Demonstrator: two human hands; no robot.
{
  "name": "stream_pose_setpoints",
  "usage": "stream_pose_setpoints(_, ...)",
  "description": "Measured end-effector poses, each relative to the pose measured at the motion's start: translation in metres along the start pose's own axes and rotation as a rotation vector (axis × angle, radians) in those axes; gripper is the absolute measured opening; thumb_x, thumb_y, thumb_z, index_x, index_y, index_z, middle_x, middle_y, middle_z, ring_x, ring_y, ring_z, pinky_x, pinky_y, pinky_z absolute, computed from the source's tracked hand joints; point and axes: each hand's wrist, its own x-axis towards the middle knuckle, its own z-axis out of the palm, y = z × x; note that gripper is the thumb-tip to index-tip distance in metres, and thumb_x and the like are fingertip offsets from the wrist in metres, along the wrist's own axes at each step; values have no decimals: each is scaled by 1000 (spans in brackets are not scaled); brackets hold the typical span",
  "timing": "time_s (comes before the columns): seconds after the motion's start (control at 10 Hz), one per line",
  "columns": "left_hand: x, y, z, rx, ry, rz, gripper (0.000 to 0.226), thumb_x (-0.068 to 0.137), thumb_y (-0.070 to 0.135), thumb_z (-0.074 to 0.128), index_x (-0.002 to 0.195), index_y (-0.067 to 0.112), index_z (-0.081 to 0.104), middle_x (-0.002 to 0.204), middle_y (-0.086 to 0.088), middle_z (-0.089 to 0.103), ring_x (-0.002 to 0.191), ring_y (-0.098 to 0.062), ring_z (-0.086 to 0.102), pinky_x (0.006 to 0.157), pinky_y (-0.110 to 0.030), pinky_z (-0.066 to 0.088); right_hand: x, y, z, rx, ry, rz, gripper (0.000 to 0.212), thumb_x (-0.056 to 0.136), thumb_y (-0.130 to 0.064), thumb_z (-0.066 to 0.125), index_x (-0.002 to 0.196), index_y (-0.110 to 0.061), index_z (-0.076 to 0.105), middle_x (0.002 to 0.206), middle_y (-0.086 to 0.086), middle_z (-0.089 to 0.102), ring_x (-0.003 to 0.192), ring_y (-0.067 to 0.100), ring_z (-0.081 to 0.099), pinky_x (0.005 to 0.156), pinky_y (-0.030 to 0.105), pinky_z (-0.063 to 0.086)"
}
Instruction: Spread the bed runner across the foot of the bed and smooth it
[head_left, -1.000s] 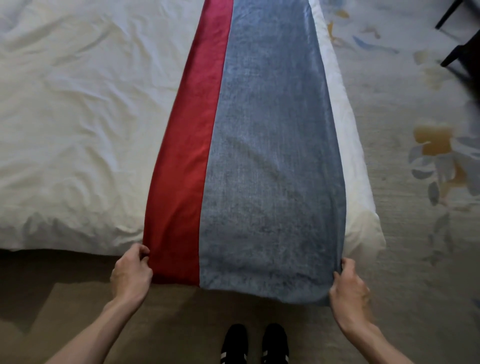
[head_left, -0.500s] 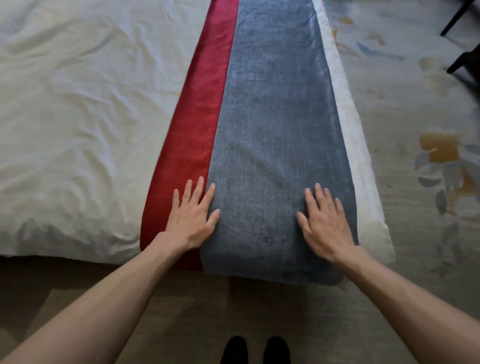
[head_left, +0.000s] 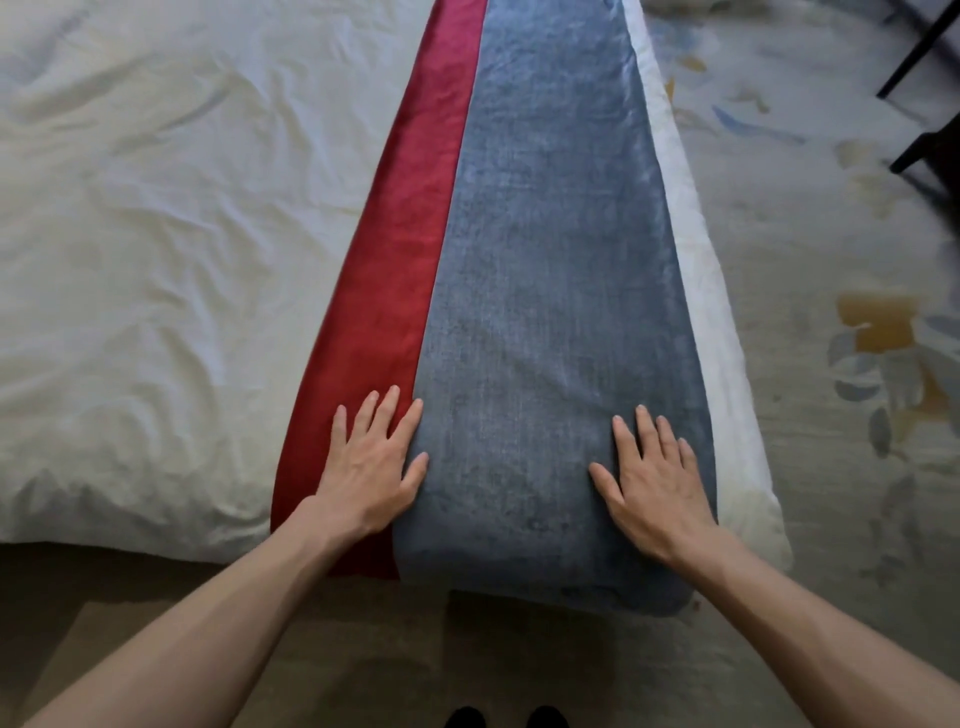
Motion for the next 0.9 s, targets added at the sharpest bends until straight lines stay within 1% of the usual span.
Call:
stream_pose_setpoints(0.1, 22, 3, -12, 13, 36, 49, 66, 92, 50, 31, 150, 26, 8, 159, -7, 5, 145, -27, 1, 115, -52, 5, 16, -8, -15, -15, 100, -42, 67, 96, -53, 23, 151, -19, 8, 159, 11, -2, 146, 27, -1, 118, 44, 4)
stream_pose_setpoints(0.2, 55, 16, -17, 15, 7, 67, 66, 93, 52, 26, 150, 28, 2, 159, -4, -4, 145, -26, -5, 114, -55, 3, 46, -12, -21, -24, 96, -90, 66, 96, -53, 22, 151, -20, 5, 159, 9, -7, 146, 26, -6, 117, 43, 1)
stream_pose_setpoints(0.3, 86, 25, -17, -60, -75, -5, 64, 93, 55, 22, 148, 35, -4, 158, 2, -15, 143, -26, -17, 107, -67, -2, 73, 2, -21, 7, 33, -48, 66, 96, -55, 17, 151, -24, -2, 158, 7, -12, 145, 24, -11, 117, 44, -3)
stream_pose_setpoints(0.4, 94, 19, -9, -54, -141, -76, 64, 90, 61, 21, 145, 43, -7, 156, 8, -18, 142, -26, -21, 101, -73, -2, 79, 21, -9, -6, -44, -34, 68, 94, -59, 11, 149, -27, -13, 157, 4, -20, 143, 21, -19, 117, 42, -9)
stream_pose_setpoints(0.5, 95, 21, -6, -20, -179, -104, 66, 89, 64, 21, 145, 44, -7, 157, 9, -17, 142, -26, -20, 100, -75, -1, 75, 21, -3, 11, -55, -28, 69, 94, -60, 11, 148, -26, -16, 156, 5, -24, 142, 21, -24, 116, 42, -13)
stream_pose_setpoints(0.6, 98, 25, -11, 4, -195, -119, 67, 88, 64, 21, 146, 42, -5, 157, 6, -15, 143, -28, -18, 102, -74, 2, 75, 16, -9, 28, -43, -31, 69, 95, -58, 14, 149, -25, -13, 157, 6, -20, 143, 23, -20, 117, 43, -10)
stream_pose_setpoints(0.7, 101, 26, -22, 53, -177, -122, 67, 89, 64, 20, 147, 39, -1, 158, 4, -8, 144, -27, -11, 105, -70, 1, 78, 13, -27, 4, -28, -25, 67, 95, -55, 21, 151, -23, 3, 159, 9, -3, 146, 26, -3, 117, 43, 2)
stream_pose_setpoints(0.8, 116, 23, -39, 81, -102, -116, 67, 90, 62, 19, 148, 36, -1, 159, 3, -6, 144, -24, -6, 108, -66, 0, 87, 7, -47, -22, 43, -68, 63, 96, -51, 24, 150, -20, 16, 158, 12, 10, 144, 26, 11, 116, 42, 10)
stream_pose_setpoints(0.9, 138, 23, -62, 82, -42, -94, 67, 90, 60, 24, 149, 34, 3, 159, 1, -1, 145, -25, -1, 111, -61, 2, 103, 0, -69, -39, 34, -122, 62, 97, -49, 26, 150, -19, 17, 158, 13, 12, 144, 27, 12, 117, 42, 12)
